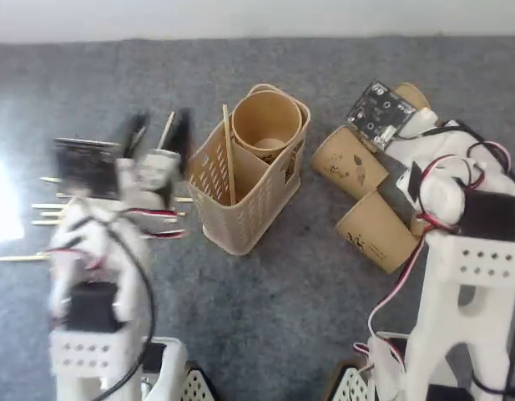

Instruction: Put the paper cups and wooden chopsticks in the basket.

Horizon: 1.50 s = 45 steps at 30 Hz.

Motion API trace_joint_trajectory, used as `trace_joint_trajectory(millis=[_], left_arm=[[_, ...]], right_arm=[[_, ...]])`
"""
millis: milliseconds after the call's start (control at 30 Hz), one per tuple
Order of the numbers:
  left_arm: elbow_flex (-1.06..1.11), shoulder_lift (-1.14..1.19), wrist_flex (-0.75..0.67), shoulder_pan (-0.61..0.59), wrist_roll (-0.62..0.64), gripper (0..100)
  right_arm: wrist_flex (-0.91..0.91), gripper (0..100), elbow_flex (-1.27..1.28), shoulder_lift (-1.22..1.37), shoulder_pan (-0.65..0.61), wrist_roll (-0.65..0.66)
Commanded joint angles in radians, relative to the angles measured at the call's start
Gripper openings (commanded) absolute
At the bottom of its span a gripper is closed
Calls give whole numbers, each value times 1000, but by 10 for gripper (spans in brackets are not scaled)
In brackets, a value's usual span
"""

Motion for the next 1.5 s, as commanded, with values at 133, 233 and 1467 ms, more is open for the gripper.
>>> trace_joint_trajectory(millis=[133,233,1467], left_arm=[[-417,135,476,-215,-264,185],[-481,193,592,-213,-420,185],[-648,1392,430,-420,-493,119]], right_arm=[[12,177,-54,97,12,-230],[38,177,-54,116,36,-299],[-18,177,121,119,159,-321]])
